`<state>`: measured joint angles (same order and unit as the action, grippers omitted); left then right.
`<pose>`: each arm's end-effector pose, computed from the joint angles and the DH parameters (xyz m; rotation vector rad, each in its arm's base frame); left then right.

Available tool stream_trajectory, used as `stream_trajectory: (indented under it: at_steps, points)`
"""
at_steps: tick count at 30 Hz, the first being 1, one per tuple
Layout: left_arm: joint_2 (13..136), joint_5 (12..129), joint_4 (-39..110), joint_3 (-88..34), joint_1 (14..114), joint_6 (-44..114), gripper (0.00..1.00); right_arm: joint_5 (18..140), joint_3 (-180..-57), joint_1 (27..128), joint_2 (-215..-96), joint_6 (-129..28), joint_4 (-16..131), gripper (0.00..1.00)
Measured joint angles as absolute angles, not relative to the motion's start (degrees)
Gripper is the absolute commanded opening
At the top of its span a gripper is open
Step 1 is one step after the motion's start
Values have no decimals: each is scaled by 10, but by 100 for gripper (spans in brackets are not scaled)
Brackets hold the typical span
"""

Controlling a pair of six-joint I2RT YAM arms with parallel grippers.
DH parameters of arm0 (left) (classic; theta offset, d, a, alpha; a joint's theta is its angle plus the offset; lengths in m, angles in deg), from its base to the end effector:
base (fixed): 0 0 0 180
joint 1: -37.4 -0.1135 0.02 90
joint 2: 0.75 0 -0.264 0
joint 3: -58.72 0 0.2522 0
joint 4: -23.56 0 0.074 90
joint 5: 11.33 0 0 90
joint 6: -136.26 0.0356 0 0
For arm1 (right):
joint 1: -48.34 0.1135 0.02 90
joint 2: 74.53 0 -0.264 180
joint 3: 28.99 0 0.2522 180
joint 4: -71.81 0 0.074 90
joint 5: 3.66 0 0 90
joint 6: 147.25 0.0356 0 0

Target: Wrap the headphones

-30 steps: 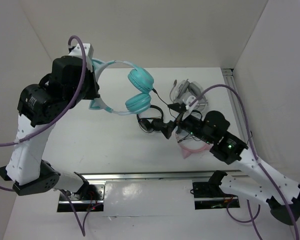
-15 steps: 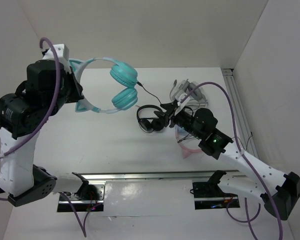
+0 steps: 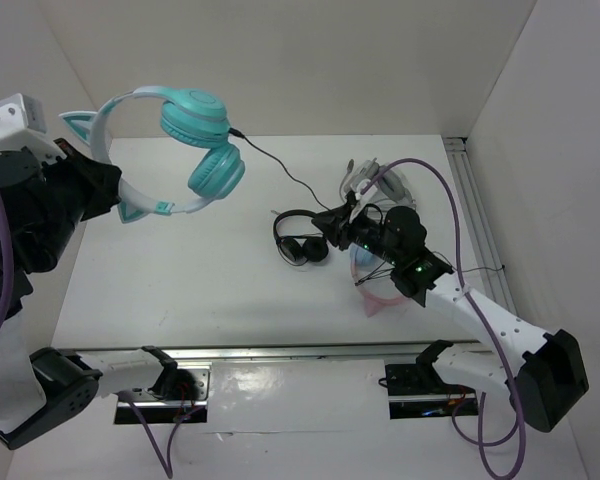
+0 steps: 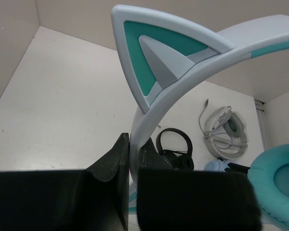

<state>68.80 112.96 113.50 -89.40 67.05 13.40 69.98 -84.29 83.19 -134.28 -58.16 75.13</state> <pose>0.0787 -0.0217 0.5877 -0.4739 1.6764 -0.2722 0.1966 0.1491 0.3199 -0.7132 1.4685 0.6849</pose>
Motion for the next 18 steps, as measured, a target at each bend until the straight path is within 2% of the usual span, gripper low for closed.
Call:
stream_trajectory:
  at_steps: [4, 6, 9, 10, 11, 12, 13, 18]
  points:
    - [687, 1135, 1131, -897, 671, 121, 0, 687, -833, 819, -1355, -569, 772, 30]
    - [687, 1136, 1131, -902, 671, 116, 0, 687, -827, 815, -1359, -566, 781, 37]
    - [692, 1140, 1128, -910, 671, 113, 0, 688, -822, 808, -1363, -562, 784, 35]
    - [692, 1142, 1128, -912, 671, 113, 0, 688, -821, 803, -1364, -562, 785, 31]
    - [692, 1145, 1127, -913, 671, 113, 0, 690, -821, 800, -1365, -562, 786, 21]
    - [692, 1149, 1127, -914, 671, 113, 0, 691, -820, 798, -1366, -561, 786, 6]
    - [692, 1154, 1127, -915, 671, 113, 0, 694, -820, 798, -1366, -559, 787, 0]
    - [688, 1175, 1120, -897, 671, 113, 0, 718, -821, 796, -1366, -536, 786, 0]
